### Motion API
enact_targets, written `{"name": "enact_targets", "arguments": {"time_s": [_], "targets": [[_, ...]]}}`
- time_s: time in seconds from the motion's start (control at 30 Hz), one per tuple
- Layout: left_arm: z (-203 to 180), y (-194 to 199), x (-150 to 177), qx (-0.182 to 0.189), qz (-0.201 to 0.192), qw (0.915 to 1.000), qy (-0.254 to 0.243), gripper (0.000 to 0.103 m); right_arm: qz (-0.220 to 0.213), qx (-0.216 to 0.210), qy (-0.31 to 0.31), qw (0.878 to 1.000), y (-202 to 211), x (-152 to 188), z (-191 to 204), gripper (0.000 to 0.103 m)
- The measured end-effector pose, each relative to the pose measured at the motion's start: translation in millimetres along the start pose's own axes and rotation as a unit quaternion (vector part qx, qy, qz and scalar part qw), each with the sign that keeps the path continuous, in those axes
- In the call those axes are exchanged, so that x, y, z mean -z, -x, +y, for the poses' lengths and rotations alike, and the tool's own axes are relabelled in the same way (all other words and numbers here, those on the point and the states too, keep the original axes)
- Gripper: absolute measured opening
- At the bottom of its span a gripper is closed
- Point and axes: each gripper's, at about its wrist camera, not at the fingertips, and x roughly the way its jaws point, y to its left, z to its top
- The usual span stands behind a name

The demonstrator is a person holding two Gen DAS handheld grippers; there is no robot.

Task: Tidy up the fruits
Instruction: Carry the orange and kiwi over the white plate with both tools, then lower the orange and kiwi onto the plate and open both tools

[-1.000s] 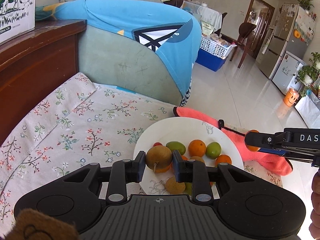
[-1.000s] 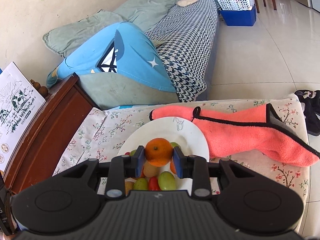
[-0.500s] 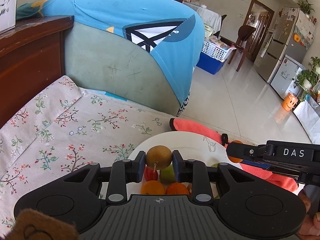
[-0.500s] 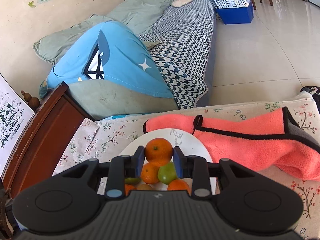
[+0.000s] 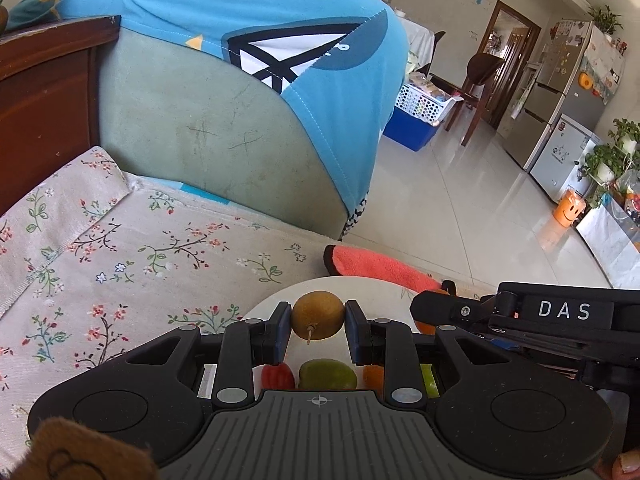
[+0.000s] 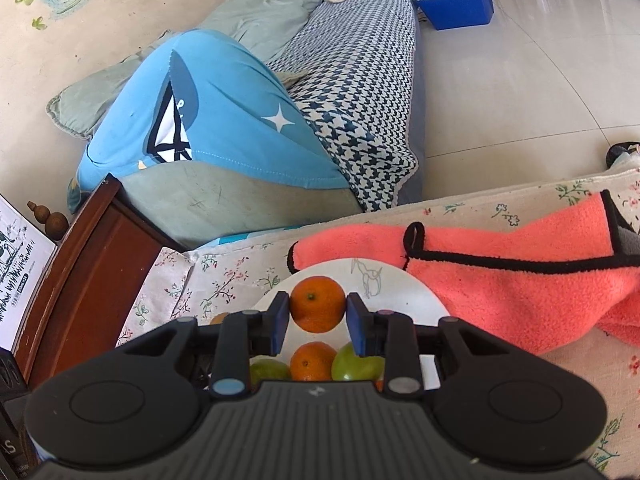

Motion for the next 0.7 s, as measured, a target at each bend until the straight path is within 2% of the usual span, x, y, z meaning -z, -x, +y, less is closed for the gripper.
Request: {"name": "enact_targets", "arguments": {"time_s": [0.27,0.43,0.7], "targets": [[-10.9,-3.2,3.2,0.002,0.002,0.9998,-0.022,0.029,0.003,0.012,0.009,1.0,-6.4,0.8,4.4,0.034],[-19.4,12.2,1.2,-0.028,-0.016,0.9986,-0.042,0.06,0.001,0.011,0.009,1.0,-2.6,-1.0,6.1,0.034],[-26.2,44.2,1.7,-0.068,-0.012,0.9963,-0.051,0.072,0.004,0.018,0.014,1.0,12.9,0.1,13.6,0.035]]}}
